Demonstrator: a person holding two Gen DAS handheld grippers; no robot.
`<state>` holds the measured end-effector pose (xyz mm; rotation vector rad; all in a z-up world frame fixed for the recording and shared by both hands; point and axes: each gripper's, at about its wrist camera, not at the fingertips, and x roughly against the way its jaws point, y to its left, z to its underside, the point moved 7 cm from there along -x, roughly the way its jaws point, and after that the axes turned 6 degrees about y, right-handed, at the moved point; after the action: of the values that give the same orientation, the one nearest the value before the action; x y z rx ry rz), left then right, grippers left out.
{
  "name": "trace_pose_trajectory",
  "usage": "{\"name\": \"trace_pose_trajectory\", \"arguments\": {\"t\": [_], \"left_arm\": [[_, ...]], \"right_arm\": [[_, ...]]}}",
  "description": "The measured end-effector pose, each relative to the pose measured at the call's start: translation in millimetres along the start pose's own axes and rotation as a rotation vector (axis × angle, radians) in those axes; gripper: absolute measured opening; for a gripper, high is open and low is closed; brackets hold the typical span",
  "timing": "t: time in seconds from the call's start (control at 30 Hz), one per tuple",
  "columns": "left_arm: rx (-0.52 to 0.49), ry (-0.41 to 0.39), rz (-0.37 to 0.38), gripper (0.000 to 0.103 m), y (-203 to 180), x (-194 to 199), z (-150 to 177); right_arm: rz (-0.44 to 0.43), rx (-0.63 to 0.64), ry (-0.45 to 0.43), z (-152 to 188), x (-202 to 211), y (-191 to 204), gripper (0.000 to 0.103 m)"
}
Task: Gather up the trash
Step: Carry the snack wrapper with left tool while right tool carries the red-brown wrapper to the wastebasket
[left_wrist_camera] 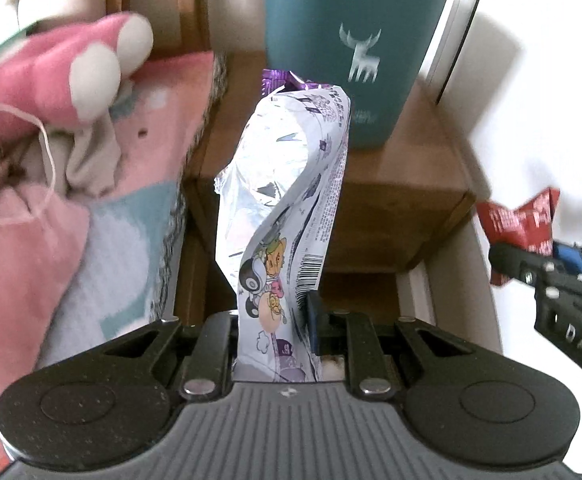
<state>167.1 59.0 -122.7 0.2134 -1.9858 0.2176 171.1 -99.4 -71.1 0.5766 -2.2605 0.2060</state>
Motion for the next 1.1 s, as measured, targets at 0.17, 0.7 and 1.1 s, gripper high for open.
{"name": "trace_pose_trajectory", "arguments": {"t": [0.17, 0.7, 1.1], "left_arm": [[-0.011, -0.068, 0.015, 0.018, -5, 31, -33], [-0.039, -0.292, 0.12, 0.018, -25, 92, -168], [-0.067, -0.395, 0.156, 0.018, -36, 94, -275]], "right_arm": [[0.009, 0.012, -0.09, -42, 23, -2, 0.023], [0.057, 0.05, -0.288, -186, 28, -23, 0.024], [0.097, 0.098, -0.271, -249, -13, -35, 0.024]]}}
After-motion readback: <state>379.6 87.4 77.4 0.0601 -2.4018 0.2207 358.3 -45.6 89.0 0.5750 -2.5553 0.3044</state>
